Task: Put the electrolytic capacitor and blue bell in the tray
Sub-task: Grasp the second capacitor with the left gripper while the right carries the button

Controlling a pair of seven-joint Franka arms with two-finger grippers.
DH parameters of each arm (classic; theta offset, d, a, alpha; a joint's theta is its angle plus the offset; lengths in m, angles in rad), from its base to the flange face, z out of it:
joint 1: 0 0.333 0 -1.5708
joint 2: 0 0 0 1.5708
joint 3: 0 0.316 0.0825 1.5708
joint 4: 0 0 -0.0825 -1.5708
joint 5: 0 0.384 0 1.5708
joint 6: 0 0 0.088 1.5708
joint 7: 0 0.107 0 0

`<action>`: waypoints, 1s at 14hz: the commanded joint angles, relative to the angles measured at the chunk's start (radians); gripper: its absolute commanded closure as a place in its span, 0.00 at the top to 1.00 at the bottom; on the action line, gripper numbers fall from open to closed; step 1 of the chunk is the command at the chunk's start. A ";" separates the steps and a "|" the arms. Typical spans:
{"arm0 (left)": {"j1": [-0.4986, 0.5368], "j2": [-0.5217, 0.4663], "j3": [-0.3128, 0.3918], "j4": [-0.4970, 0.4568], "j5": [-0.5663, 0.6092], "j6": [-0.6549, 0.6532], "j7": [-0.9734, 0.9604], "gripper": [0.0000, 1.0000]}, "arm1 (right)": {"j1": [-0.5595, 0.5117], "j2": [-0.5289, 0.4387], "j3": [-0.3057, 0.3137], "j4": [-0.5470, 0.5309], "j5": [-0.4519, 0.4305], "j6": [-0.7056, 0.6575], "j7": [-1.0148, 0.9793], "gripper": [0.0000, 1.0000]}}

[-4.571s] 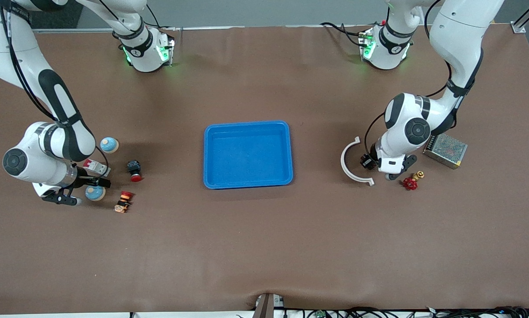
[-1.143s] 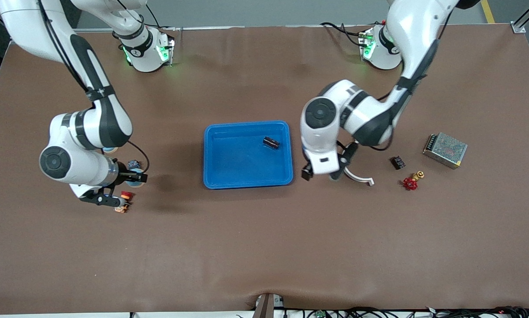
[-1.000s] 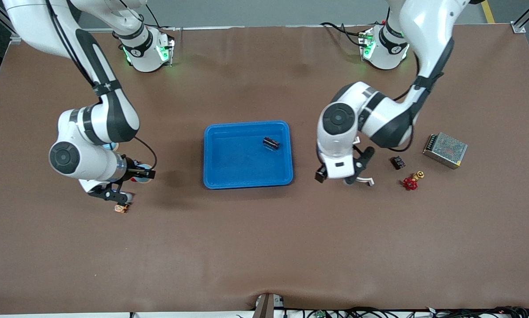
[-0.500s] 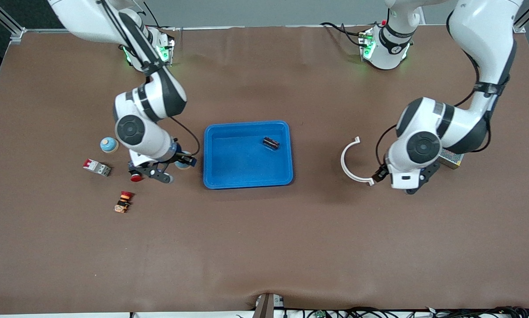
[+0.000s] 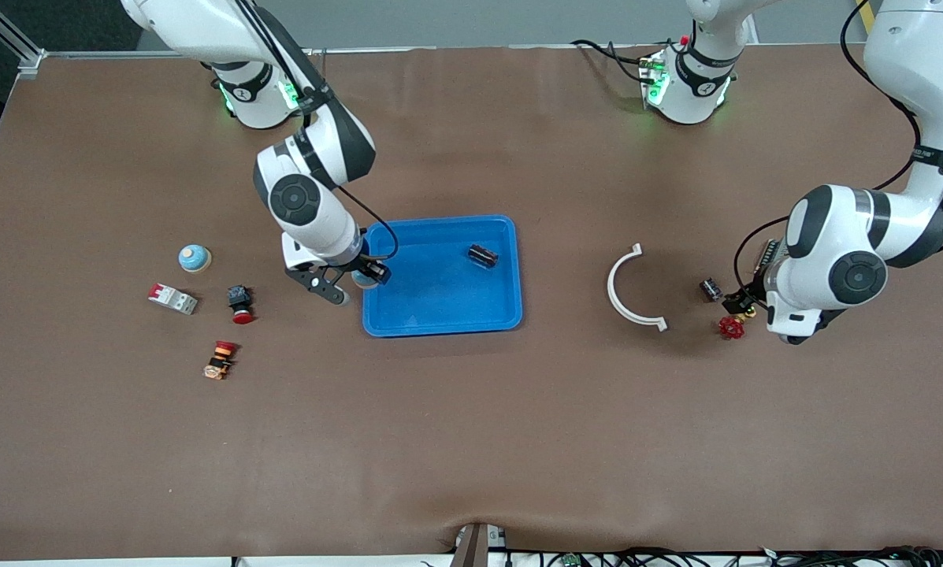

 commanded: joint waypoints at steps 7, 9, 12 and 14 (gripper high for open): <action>0.025 0.031 -0.015 -0.154 -0.019 0.284 0.013 0.81 | 0.121 -0.025 -0.009 -0.111 0.006 0.116 0.174 0.00; 0.028 0.050 -0.015 -0.165 -0.019 0.311 0.013 0.67 | 0.134 -0.025 -0.009 -0.142 0.006 0.165 0.177 0.00; 0.030 0.056 -0.015 -0.163 -0.019 0.313 0.008 0.27 | 0.152 -0.009 -0.009 -0.174 0.006 0.239 0.197 0.00; 0.027 0.052 -0.017 -0.158 -0.019 0.311 -0.006 0.00 | 0.160 -0.002 -0.009 -0.177 0.006 0.243 0.206 0.00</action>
